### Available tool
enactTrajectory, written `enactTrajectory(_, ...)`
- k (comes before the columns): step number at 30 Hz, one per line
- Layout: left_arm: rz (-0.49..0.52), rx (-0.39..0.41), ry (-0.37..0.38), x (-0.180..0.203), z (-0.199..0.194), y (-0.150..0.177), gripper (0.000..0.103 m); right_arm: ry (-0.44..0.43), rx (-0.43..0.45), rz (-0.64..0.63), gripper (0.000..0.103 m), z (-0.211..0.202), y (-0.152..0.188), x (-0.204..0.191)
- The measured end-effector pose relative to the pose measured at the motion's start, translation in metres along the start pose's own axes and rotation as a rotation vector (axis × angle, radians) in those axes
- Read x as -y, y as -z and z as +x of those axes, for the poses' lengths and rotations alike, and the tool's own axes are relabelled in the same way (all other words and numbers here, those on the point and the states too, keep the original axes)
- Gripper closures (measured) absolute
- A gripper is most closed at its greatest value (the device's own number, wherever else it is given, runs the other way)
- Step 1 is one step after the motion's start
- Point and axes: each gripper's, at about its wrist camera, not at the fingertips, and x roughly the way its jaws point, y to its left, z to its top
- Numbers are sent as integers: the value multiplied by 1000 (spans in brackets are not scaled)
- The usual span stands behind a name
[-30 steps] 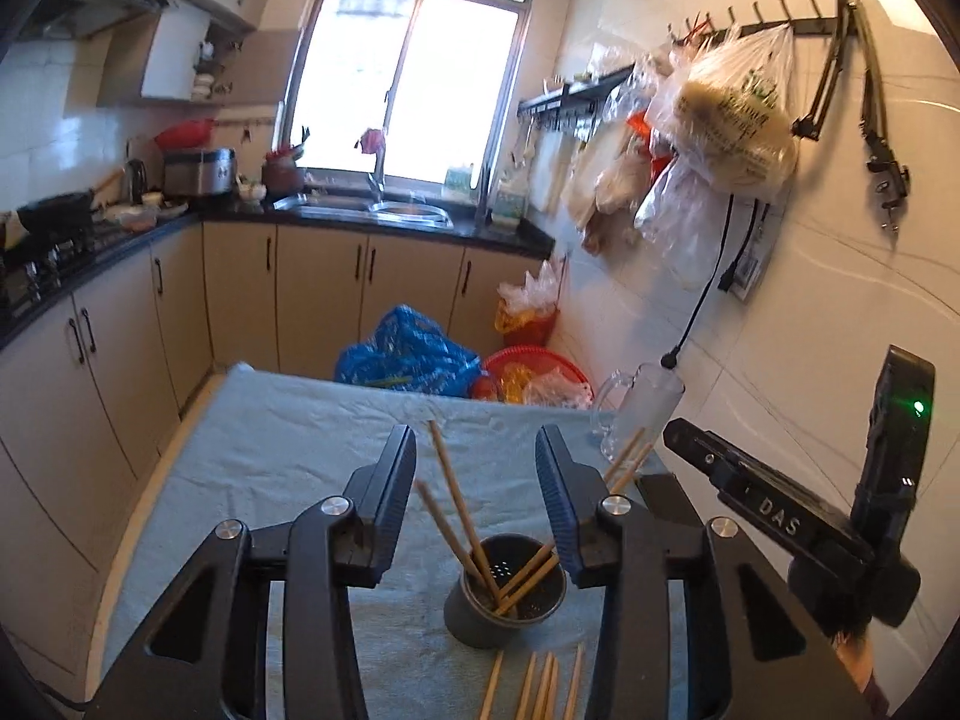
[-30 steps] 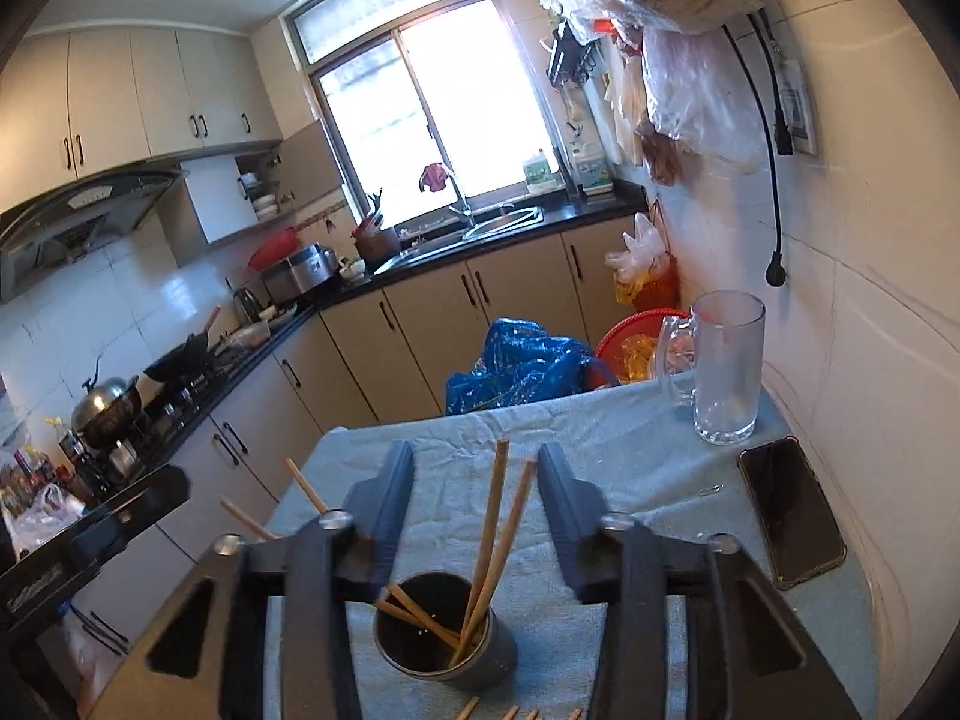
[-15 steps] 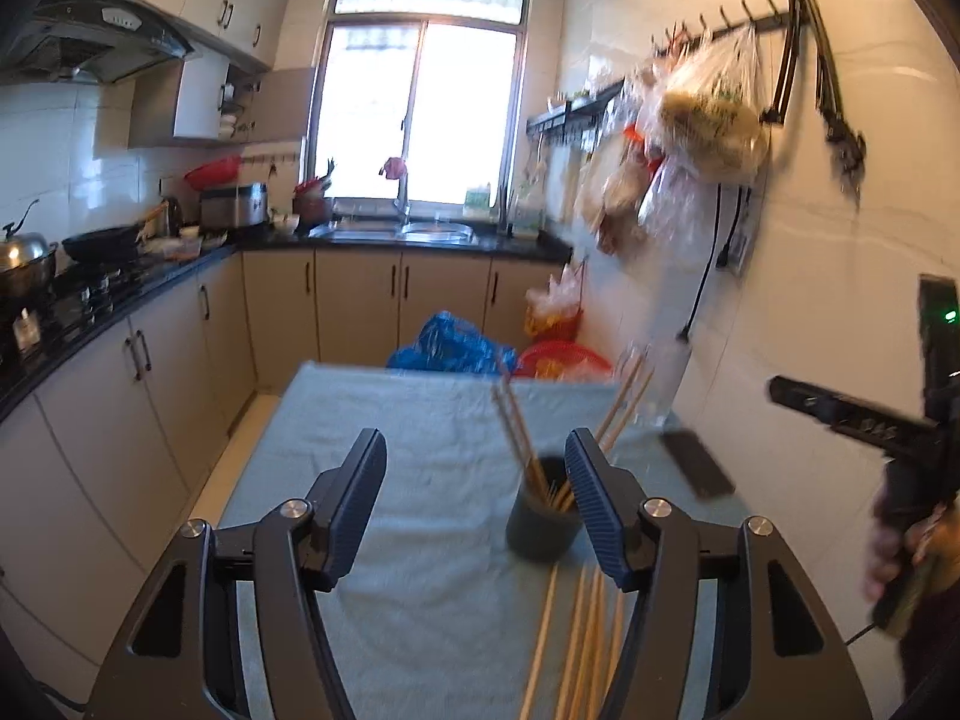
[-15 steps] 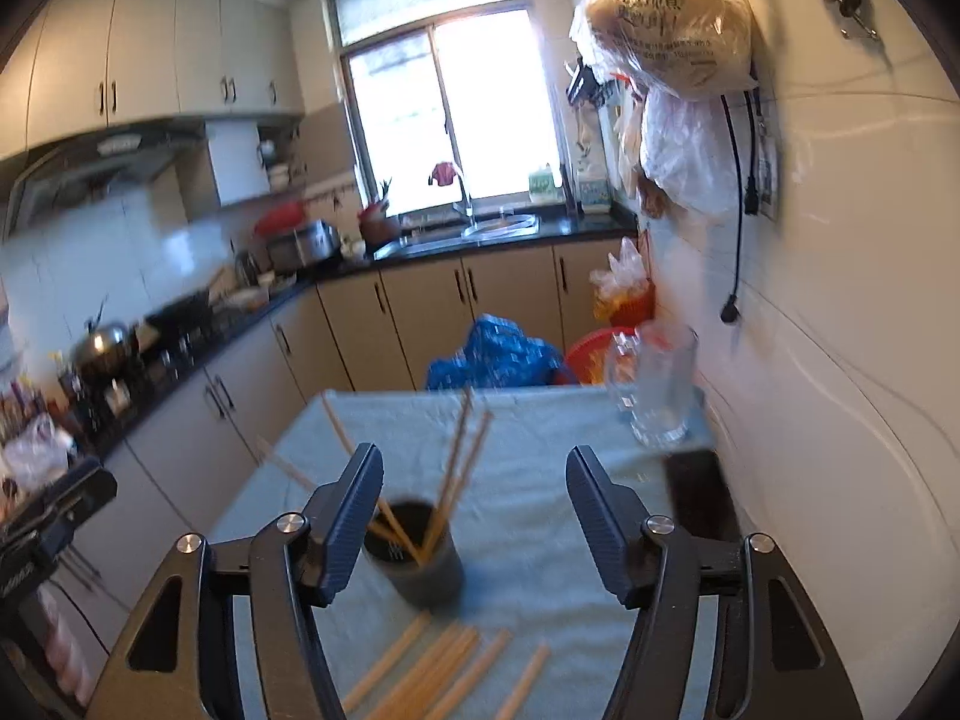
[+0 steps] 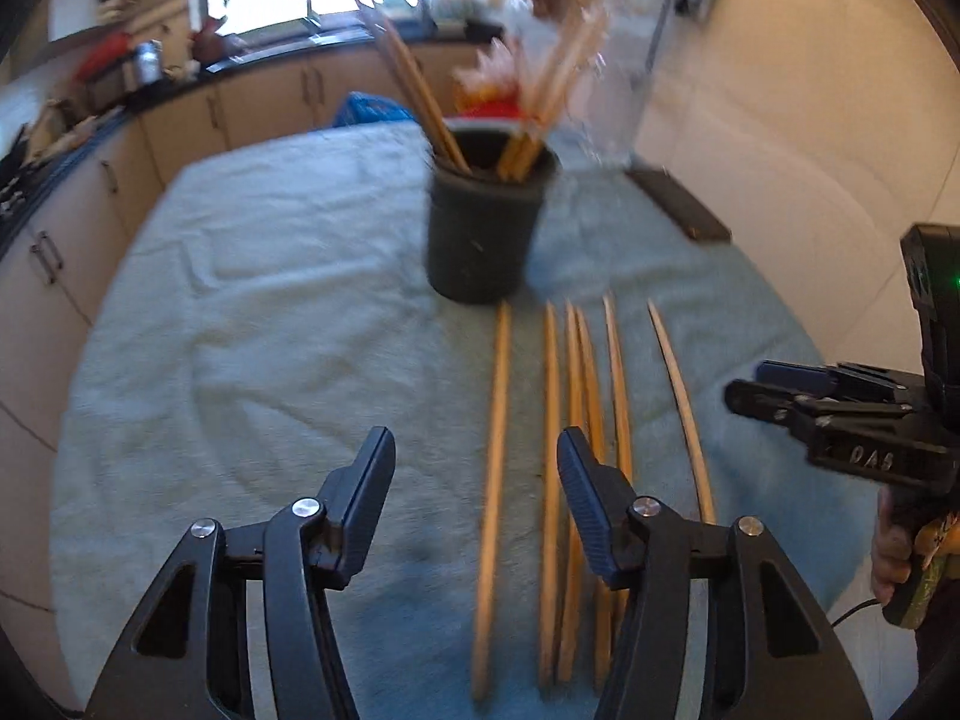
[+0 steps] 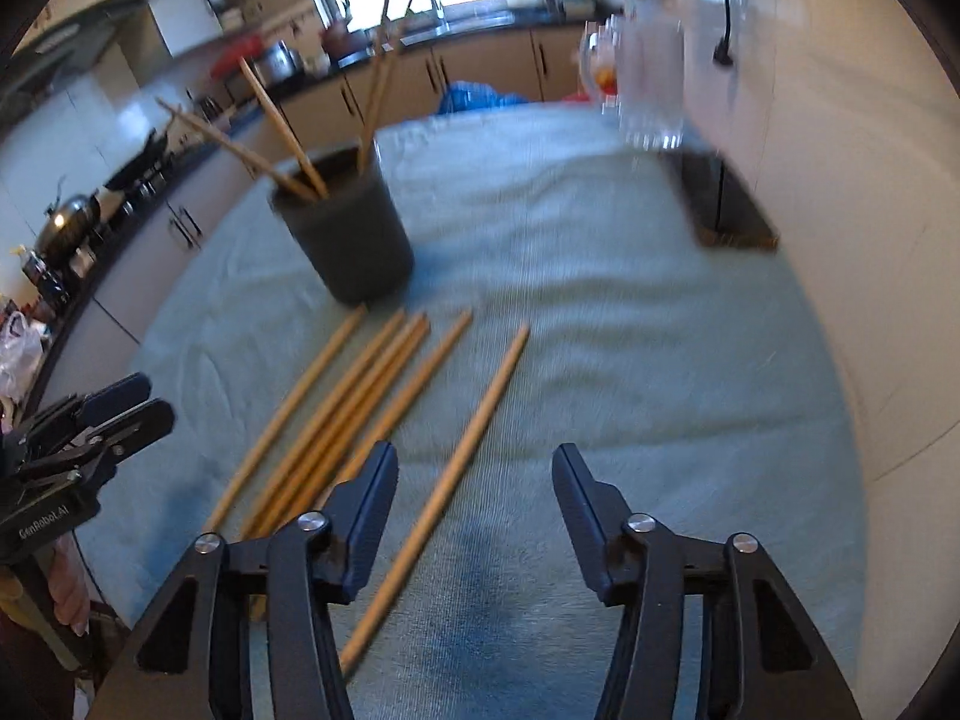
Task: Organize utensils
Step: 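Move both open grippers back down over the loose chopsticks, then close the left gripper on a chopstick while the right gripper grasps another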
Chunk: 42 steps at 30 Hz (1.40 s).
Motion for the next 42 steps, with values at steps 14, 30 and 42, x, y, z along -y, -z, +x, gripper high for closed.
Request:
enactTrajectory(14, -38, -139, -49, 8, 74, -17, 96, 100, -52, -80, 87, 52, -14, -15)
enactTrajectory(30, -331, -209, 36, -46, 51, -7, 68, 66, -133, -40, 74, 40, -13, 22)
enactTrajectory(42, -293, -239, 57, -44, 77, -38, 69, 157, -195, -98, 74, 74, -61, 3)
